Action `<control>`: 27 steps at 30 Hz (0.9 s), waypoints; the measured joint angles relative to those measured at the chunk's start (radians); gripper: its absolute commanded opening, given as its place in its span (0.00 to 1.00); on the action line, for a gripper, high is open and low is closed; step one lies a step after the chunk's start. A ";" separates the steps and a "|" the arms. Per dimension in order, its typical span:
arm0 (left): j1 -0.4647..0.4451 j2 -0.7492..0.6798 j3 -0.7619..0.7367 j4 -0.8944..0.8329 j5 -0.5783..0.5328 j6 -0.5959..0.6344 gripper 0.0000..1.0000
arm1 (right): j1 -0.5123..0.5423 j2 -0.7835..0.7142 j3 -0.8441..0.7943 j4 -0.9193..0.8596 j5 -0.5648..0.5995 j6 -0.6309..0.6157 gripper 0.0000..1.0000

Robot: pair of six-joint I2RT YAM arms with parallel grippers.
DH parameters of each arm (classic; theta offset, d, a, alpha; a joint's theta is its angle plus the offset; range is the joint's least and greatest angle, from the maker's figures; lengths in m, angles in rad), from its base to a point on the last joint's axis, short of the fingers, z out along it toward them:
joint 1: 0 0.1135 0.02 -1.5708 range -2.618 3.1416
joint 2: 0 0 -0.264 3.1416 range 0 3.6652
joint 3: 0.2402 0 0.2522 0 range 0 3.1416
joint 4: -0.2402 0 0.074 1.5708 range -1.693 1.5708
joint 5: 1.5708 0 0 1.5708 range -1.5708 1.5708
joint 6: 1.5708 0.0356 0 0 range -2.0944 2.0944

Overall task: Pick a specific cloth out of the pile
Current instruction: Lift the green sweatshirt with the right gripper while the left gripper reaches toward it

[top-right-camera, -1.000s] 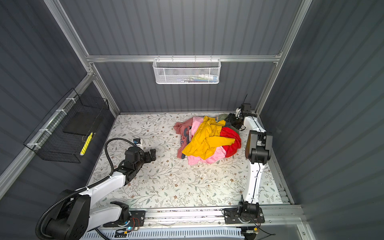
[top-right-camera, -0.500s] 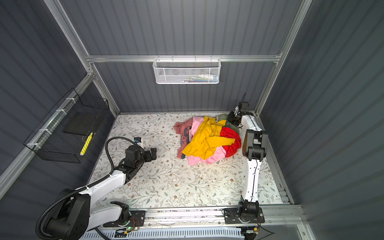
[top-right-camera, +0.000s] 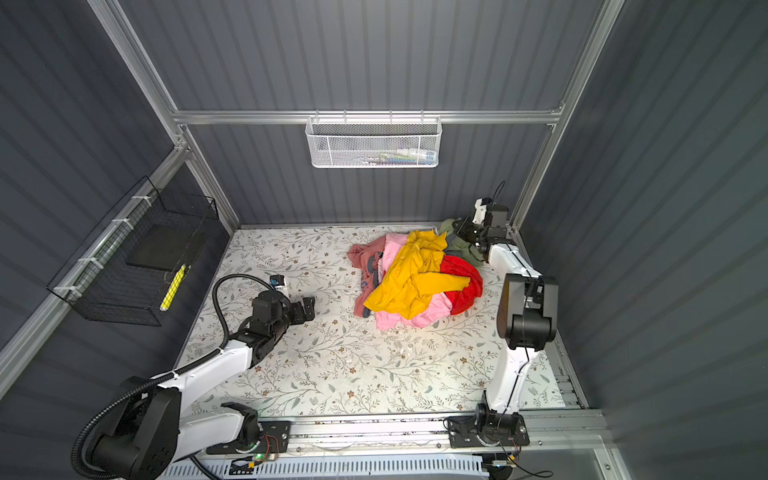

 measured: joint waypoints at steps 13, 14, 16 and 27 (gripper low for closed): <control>-0.021 0.004 0.000 0.025 0.007 -0.003 1.00 | 0.101 -0.257 -0.052 0.020 0.035 -0.059 0.00; -0.023 0.004 0.000 0.028 0.007 -0.003 1.00 | 0.106 -0.274 -0.051 0.011 0.042 -0.072 0.00; -0.030 0.004 0.000 0.029 0.008 -0.003 1.00 | 0.114 -0.300 -0.040 -0.018 0.056 -0.093 0.00; -0.091 0.070 0.029 0.044 0.022 0.003 1.00 | 0.179 -0.395 0.084 -0.172 0.079 -0.177 0.00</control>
